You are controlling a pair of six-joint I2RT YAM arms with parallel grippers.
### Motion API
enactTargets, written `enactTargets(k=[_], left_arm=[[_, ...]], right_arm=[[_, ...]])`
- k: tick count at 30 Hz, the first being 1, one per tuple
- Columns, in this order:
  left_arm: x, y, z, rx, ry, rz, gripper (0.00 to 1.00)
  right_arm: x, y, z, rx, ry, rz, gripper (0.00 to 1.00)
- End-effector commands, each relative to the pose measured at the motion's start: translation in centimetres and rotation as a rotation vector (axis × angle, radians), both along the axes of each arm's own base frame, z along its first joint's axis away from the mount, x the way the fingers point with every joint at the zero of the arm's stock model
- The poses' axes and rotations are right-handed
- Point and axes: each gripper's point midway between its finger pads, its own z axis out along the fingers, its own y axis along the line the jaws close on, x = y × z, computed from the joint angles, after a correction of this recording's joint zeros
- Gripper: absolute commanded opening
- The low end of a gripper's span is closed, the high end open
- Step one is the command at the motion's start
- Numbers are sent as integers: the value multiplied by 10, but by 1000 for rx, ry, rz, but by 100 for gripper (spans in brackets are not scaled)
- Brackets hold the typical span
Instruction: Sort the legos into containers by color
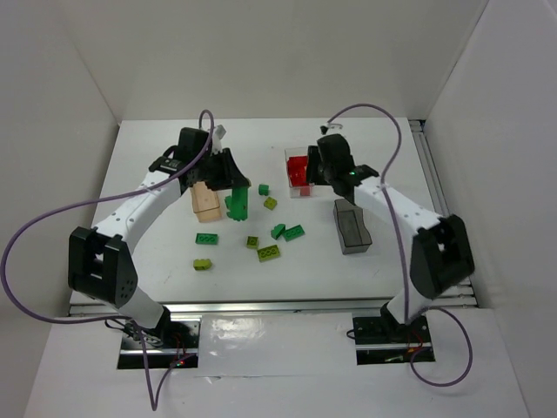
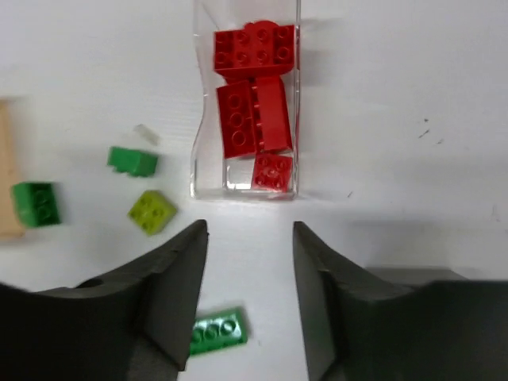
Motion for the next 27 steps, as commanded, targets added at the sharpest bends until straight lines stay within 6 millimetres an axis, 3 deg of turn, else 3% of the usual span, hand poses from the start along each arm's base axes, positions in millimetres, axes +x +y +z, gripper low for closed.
enactTargets(k=[1,2,3,5,6,8,9,10,14,17,20,21,22,23,24,25,27], left_arm=[[1,-14,29,-61,-84,-99,0],[-7,-25,24,-109,-73,-177,0],[-3,-28,34,-172,-117,-220,0],[-16,-43,43,-302,-120,-341,0],[-20,-43,37,-342,-109,-360,0],[-25,-53,57,-471,-155,-432,0],[-31,-56,53,-509,-141,-449,0],[-32,-58,55,-541,-148,-469,0],[-33,-62,72,-603,-196,-501,0],[-28,-62,70,-607,-185,-459,0],[-17,-56,66,-580,-161,-331,0],[-2,-51,58,-526,-152,-204,0],[0,-45,65,-505,-159,-155,0],[-7,-50,60,-473,-119,-121,0],[2,-42,55,-416,-132,-20,0],[1,-41,65,-396,-154,12,0],[-3,-37,62,-347,-131,68,0]], right_arm=[[-32,13,64,164,-141,107,51],[-49,31,65,230,-124,233,51],[-69,35,57,263,-98,295,56],[-90,52,61,344,-95,420,73],[-112,66,58,416,-56,533,82],[-129,79,68,517,-53,619,94],[-139,88,84,573,-89,701,94],[-144,90,82,597,-79,722,95],[-156,102,97,654,-92,791,95],[-161,114,104,648,-110,803,95],[-159,120,102,650,-104,744,93],[-162,127,101,640,-110,735,93],[-152,122,92,593,-98,638,93],[-149,123,95,577,-107,608,93],[-150,126,93,559,-104,588,93],[-150,125,90,545,-100,570,94],[-146,130,89,536,-101,559,94]])
